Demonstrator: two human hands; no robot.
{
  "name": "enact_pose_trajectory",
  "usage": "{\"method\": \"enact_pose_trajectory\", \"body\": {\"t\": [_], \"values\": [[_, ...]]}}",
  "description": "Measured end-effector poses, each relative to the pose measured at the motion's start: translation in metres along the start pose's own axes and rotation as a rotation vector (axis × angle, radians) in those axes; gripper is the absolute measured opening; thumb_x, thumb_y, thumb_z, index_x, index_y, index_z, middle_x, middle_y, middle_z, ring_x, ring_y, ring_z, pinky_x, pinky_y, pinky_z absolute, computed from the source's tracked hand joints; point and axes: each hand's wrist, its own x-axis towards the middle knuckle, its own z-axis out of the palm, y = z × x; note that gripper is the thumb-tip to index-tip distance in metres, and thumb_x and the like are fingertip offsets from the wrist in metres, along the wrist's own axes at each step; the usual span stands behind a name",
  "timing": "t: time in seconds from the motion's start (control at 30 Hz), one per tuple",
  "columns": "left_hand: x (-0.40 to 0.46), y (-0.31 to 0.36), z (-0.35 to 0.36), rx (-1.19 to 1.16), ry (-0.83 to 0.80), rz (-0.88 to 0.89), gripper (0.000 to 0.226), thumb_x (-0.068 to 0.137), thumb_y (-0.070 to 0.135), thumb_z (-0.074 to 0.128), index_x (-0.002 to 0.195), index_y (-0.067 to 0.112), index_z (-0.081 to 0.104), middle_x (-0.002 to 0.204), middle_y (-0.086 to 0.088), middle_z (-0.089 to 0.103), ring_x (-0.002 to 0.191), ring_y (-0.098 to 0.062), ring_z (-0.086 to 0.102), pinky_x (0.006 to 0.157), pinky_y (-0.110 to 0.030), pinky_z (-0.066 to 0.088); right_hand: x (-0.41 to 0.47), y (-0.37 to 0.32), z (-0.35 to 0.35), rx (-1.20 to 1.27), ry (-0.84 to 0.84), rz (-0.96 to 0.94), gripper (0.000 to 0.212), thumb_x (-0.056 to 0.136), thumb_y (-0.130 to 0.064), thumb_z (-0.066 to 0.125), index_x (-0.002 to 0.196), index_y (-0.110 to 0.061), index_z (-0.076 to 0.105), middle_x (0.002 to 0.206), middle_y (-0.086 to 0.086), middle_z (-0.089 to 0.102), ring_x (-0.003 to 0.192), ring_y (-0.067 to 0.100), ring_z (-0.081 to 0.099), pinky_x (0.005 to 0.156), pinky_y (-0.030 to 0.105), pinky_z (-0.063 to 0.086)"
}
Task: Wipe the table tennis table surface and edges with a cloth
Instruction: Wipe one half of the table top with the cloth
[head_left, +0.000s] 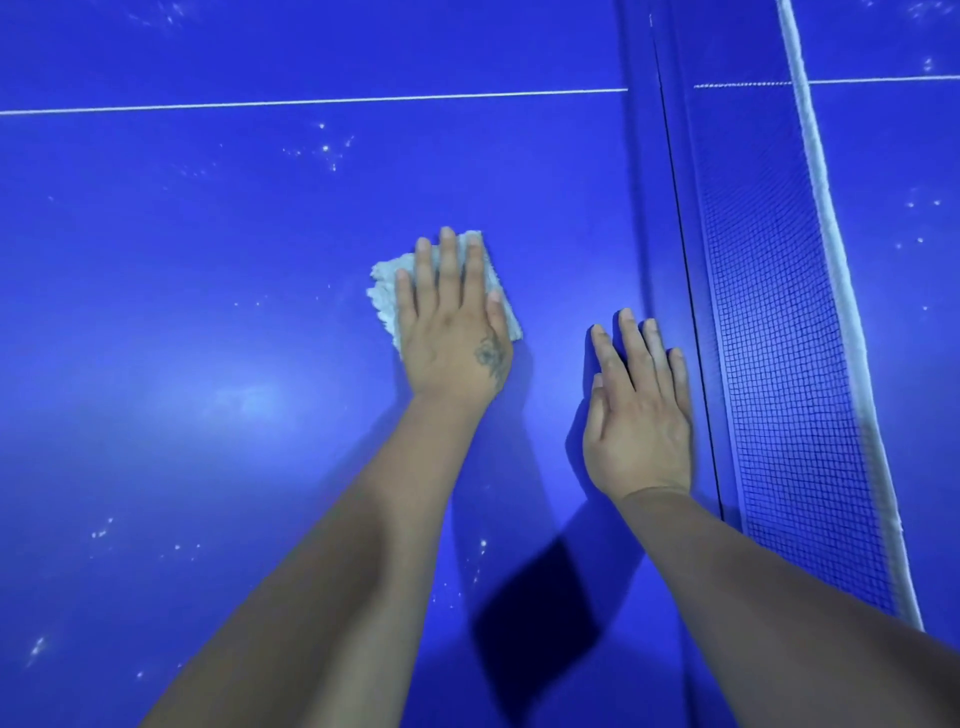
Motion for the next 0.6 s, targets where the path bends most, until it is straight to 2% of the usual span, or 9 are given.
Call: {"method": "enact_pose_trajectory", "body": {"t": [0.13,0.27,0.43,0.6], "values": [[-0.043,0.033,0.006,0.003,-0.011,0.140,0.060,0.115,0.038,0.020,0.172,0.019,0.017,0.180,-0.004,0.015,0.167,-0.029,0.007,0.133,-0.052,0.011,-0.002,-0.001,0.001,0.006,0.012,-0.003,0.060,0.104,-0.024,0.031,0.163,-0.024,0.037,0.176,-0.001,0.020,0.164,0.023,0.012,0.132,0.050,0.014],[-0.102,0.039,0.002,0.020,-0.063,0.152,0.061,0.116,0.037,0.020,0.173,0.020,0.009,0.181,-0.002,0.007,0.167,-0.025,-0.001,0.134,-0.051,0.009,-0.003,-0.002,0.000,0.009,0.023,-0.001,0.060,0.104,-0.026,0.028,0.163,-0.024,0.037,0.176,0.000,0.021,0.164,0.023,0.013,0.132,0.050,0.013],[-0.165,0.010,-0.012,0.072,-0.118,0.172,0.060,0.116,0.035,0.022,0.173,0.021,0.007,0.181,0.000,0.003,0.167,-0.024,-0.003,0.134,-0.052,0.012,-0.005,-0.002,0.001,0.009,0.033,-0.004,0.059,0.104,-0.025,0.028,0.163,-0.023,0.037,0.175,0.000,0.022,0.163,0.024,0.014,0.132,0.050,0.012],[-0.161,-0.038,-0.023,0.055,-0.087,0.056,0.060,0.115,0.034,0.025,0.173,0.021,0.013,0.180,-0.001,0.009,0.167,-0.025,0.001,0.134,-0.054,0.011,-0.003,0.000,0.000,0.005,0.027,-0.004,0.058,0.106,-0.020,0.038,0.163,-0.023,0.036,0.175,0.000,0.021,0.164,0.024,0.013,0.132,0.050,0.012]]}}
